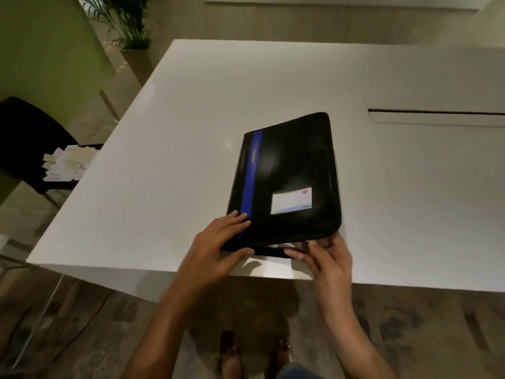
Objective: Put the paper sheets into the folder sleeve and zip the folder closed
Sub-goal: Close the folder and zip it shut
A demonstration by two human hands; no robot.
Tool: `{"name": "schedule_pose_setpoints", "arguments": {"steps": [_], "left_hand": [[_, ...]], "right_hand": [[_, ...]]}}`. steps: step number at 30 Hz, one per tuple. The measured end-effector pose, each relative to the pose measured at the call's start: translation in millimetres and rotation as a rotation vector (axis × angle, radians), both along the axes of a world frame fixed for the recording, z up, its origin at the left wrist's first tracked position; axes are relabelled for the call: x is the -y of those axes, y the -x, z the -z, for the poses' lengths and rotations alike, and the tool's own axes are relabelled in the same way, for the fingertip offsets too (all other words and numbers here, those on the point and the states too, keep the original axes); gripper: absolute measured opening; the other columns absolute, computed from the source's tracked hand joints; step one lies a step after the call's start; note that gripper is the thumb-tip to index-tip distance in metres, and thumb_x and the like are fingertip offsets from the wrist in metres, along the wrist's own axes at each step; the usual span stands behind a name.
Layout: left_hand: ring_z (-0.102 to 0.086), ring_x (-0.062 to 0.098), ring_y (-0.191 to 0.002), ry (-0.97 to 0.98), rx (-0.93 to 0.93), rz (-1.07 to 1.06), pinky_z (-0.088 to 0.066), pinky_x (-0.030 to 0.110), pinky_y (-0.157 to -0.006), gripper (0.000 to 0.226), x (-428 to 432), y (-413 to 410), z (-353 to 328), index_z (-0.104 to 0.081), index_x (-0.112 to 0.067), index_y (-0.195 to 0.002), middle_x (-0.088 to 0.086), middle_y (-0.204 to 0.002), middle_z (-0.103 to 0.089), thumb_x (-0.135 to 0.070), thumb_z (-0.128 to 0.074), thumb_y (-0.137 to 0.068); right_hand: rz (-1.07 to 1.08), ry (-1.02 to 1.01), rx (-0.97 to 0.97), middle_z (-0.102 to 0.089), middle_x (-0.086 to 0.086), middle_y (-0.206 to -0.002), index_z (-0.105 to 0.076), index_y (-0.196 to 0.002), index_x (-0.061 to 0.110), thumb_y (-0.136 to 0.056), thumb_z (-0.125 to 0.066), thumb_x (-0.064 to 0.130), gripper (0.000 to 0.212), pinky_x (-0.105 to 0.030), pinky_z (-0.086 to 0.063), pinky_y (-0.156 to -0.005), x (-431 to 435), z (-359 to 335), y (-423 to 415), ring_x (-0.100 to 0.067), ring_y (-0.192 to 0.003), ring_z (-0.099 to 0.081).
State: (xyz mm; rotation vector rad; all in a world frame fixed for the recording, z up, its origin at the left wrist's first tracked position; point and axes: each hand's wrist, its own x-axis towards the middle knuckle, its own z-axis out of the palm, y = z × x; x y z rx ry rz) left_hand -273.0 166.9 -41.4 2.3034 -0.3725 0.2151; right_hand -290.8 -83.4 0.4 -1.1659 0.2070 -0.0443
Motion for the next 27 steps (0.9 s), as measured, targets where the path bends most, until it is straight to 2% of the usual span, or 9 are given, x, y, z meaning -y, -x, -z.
{"name": "schedule_pose_setpoints", "arguments": {"steps": [4, 7, 10, 13, 15, 17, 20, 25, 27], "left_hand": [[-0.067, 0.013, -0.134, -0.095, -0.031, -0.057, -0.06, 0.048, -0.108, 0.054, -36.5, 1.0, 10.5, -0.077, -0.019, -0.137, -0.011, -0.149, -0.067, -0.04, -0.09, -0.089], [-0.07, 0.012, -0.129, -0.045, -0.039, 0.003, -0.06, 0.039, -0.108, 0.054, -43.0, 3.1, 8.3, -0.08, -0.017, -0.132, -0.007, -0.147, -0.07, -0.049, -0.087, -0.088], [-0.07, 0.013, -0.131, -0.029, -0.024, 0.057, -0.059, 0.037, -0.111, 0.043, -48.3, 4.2, 5.6, -0.081, -0.016, -0.13, -0.002, -0.149, -0.07, -0.033, -0.089, -0.091], [-0.073, 0.018, -0.129, -0.042, 0.009, 0.075, -0.059, 0.035, -0.111, 0.038, -50.9, 5.4, 4.8, -0.082, -0.014, -0.128, 0.002, -0.148, -0.07, -0.015, -0.089, -0.091], [-0.075, 0.021, -0.126, -0.042, 0.024, 0.067, -0.06, 0.037, -0.109, 0.036, -48.3, 6.2, 6.3, -0.082, -0.01, -0.126, 0.004, -0.145, -0.072, -0.01, -0.088, -0.091], [-0.077, 0.02, -0.121, 0.001, 0.019, 0.018, -0.062, 0.04, -0.106, 0.032, -45.7, 7.5, 7.3, -0.084, -0.008, -0.121, 0.004, -0.139, -0.075, -0.01, -0.089, -0.09], [-0.081, 0.02, -0.113, 0.034, 0.027, -0.014, -0.065, 0.04, -0.1, 0.026, -45.3, 11.2, 10.4, -0.086, -0.004, -0.113, 0.006, -0.129, -0.081, -0.01, -0.091, -0.089], [-0.08, 0.021, -0.114, 0.06, 0.023, 0.018, -0.056, 0.015, -0.105, 0.029, -52.8, 15.4, 13.9, -0.085, -0.004, -0.117, 0.008, -0.127, -0.081, -0.005, -0.089, -0.089], [-0.08, 0.021, -0.114, 0.061, 0.023, 0.023, -0.058, 0.02, -0.105, 0.028, -54.5, 14.6, 15.0, -0.085, -0.004, -0.116, 0.008, -0.126, -0.082, -0.004, -0.089, -0.089]], "right_hand": [[0.067, 0.033, -0.197, -0.084, -0.02, -0.113, -0.072, -0.128, 0.014, -0.112, -0.044, -0.009, 0.039, -0.035, -0.072, -0.073, 12.0, 14.5, 1.6, -0.04, -0.101, -0.084], [0.081, 0.156, -0.245, -0.084, -0.022, -0.09, -0.064, -0.137, 0.003, -0.112, -0.044, -0.009, 0.034, -0.037, -0.07, -0.061, 16.1, 24.3, 0.2, -0.035, -0.076, -0.084], [0.204, 0.245, -0.229, -0.075, -0.024, -0.095, -0.053, -0.135, 0.015, -0.108, -0.054, -0.008, 0.036, -0.036, -0.059, -0.045, 8.4, 32.9, 6.7, -0.029, -0.06, -0.075], [0.43, 0.476, -0.134, -0.063, -0.015, -0.099, -0.043, -0.128, 0.031, -0.097, -0.069, -0.011, 0.058, -0.036, -0.058, -0.062, -19.5, 41.2, 24.1, -0.029, -0.076, -0.07], [0.43, 0.714, 0.0, -0.059, 0.001, -0.097, -0.043, -0.124, 0.034, -0.091, -0.079, -0.009, 0.064, -0.017, -0.054, -0.068, -49.7, 51.4, 38.6, -0.014, -0.082, -0.068], [0.258, 1.058, 0.082, -0.058, 0.019, -0.097, -0.053, -0.117, 0.034, -0.092, -0.087, 0.013, 0.047, -0.009, -0.052, -0.062, -81.8, 59.4, 50.8, -0.004, -0.079, -0.066], [0.024, 1.442, 0.225, -0.065, 0.015, -0.105, -0.071, -0.112, 0.028, -0.095, -0.084, 0.047, 0.029, -0.012, -0.055, -0.065, -113.5, 66.5, 54.0, -0.003, -0.087, -0.064], [0.021, 1.612, 0.262, -0.076, 0.003, -0.106, -0.081, -0.109, 0.023, -0.092, -0.086, 0.051, 0.033, -0.029, -0.063, -0.064, -138.7, 67.1, 36.9, -0.015, -0.091, -0.074], [0.027, 1.584, 0.245, -0.076, 0.004, -0.101, -0.082, -0.105, 0.023, -0.092, -0.088, 0.045, 0.026, -0.028, -0.062, -0.062, -143.4, 65.6, 32.3, -0.015, -0.087, -0.074]]}}
